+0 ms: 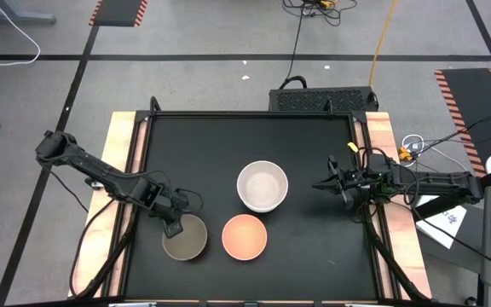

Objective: Nest bowls inside each other
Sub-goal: Stack the light gray bowl on the dirty white bowl

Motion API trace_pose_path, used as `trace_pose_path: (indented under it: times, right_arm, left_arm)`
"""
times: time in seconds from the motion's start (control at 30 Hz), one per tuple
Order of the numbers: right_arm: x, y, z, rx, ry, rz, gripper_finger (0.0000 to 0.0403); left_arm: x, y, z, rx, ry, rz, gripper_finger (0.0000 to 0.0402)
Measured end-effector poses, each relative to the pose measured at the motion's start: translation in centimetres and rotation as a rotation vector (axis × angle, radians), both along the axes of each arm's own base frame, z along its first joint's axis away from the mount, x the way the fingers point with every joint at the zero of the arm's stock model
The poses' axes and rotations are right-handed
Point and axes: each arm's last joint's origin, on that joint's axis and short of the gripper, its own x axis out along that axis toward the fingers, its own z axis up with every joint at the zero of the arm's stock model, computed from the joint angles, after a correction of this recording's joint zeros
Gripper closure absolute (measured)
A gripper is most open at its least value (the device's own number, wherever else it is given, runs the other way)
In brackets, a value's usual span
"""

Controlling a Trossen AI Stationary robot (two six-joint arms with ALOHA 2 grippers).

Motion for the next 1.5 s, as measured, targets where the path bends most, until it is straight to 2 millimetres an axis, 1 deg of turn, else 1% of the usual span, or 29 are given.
trace_pose_path:
  times: [0.07, 0.1, 0.43, 0.63, 0.77, 0.87, 1.0, 1.07, 1.17, 1.27, 1.37, 1.43, 1.5]
  right_arm:
    - [0.0, 0.0, 0.0, 0.000, 0.000, 0.000, 0.0403]
    - [0.0, 0.0, 0.0, 0.000, 0.000, 0.000, 0.0403]
    - [0.0, 0.0, -0.2, -0.028, -0.001, 0.002, 0.0403]
    - [0.1, 0.0, -1.5, -0.001, -0.023, -0.003, 0.0403]
    - [0.1, 0.0, -2.3, 0.027, -0.043, -0.004, 0.0403]
    - [0.1, 0.0, -2.2, 0.024, -0.061, -0.004, 0.0403]
    - [0.1, 0.0, -2.2, 0.007, -0.070, -0.003, 0.0403]
    - [0.1, 0.0, -2.2, 0.000, -0.072, -0.003, 0.0403]
    - [0.1, 0.0, -2.2, 0.000, -0.072, -0.003, 0.0403]
    - [0.1, 0.0, -2.2, 0.000, -0.072, -0.003, 0.0403]
    - [0.1, 0.0, -2.2, -0.001, -0.071, -0.002, 0.0403]
    - [0.1, 0.0, -2.2, -0.002, -0.071, -0.001, 0.0403]
    - [0.1, 0.0, -2.2, -0.004, -0.072, -0.001, 0.0403]
  left_arm:
    - [0.1, 0.0, 0.0, 0.016, -0.016, -0.020, 0.0384]
    - [0.1, 0.0, 0.0, 0.019, -0.027, -0.031, 0.0390]
    - [1.2, -0.1, 0.5, 0.108, -0.191, -0.102, 0.0394]
    - [2.2, -0.1, 1.1, 0.140, -0.329, -0.153, 0.0395]
    - [2.8, 0.3, 1.9, 0.173, -0.424, -0.176, 0.0397]
    - [3.2, 1.0, 2.7, 0.198, -0.512, -0.185, 0.0396]
    - [4.0, 2.3, 4.2, 0.230, -0.660, -0.168, 0.0397]
    - [4.3, 3.2, 4.7, 0.240, -0.678, -0.154, 0.0397]
    - [5.0, 4.4, 6.2, 0.261, -0.701, -0.142, 0.0397]
    - [5.6, 5.2, 8.2, 0.283, -0.745, -0.181, 0.0397]
    - [6.2, 5.8, 11.1, 0.325, -0.816, -0.205, 0.0397]
    - [6.4, 6.4, 12.7, 0.358, -0.823, -0.208, 0.0397]
    - [7.1, 7.1, 14.3, 0.384, -0.824, -0.200, 0.0397]
